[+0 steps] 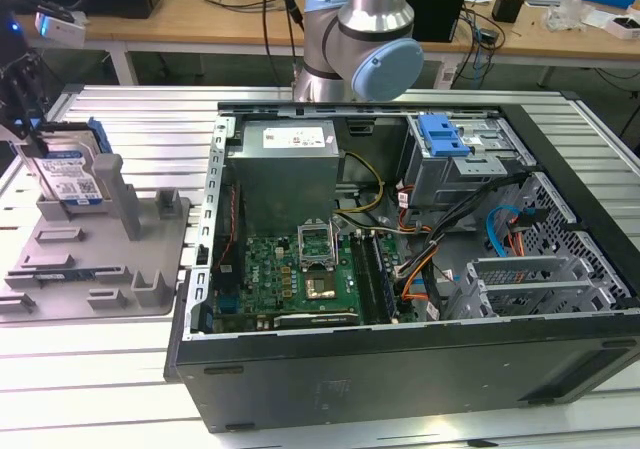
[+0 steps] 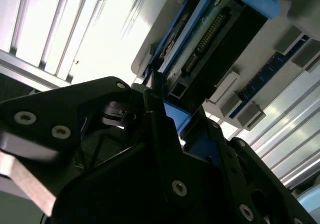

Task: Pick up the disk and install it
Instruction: 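Pick up the disk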

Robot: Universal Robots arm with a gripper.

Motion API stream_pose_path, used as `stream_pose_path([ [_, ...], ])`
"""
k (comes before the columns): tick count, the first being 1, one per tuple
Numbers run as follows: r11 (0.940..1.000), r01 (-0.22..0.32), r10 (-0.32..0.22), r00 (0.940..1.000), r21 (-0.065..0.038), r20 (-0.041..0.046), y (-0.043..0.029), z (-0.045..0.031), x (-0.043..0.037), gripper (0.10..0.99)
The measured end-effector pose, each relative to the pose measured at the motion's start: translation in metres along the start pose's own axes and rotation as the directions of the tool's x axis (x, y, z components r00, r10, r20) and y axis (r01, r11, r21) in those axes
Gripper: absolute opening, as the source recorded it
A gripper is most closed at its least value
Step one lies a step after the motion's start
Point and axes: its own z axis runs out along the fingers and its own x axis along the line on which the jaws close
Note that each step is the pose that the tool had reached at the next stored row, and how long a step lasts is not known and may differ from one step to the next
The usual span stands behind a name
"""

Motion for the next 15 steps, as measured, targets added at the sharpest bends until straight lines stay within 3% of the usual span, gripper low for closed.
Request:
stream_pose_path([
  [15, 1.0, 0.0, 0.0, 1.0, 0.0, 0.0, -0.0002, -0.0309, 0.0005, 0.369],
])
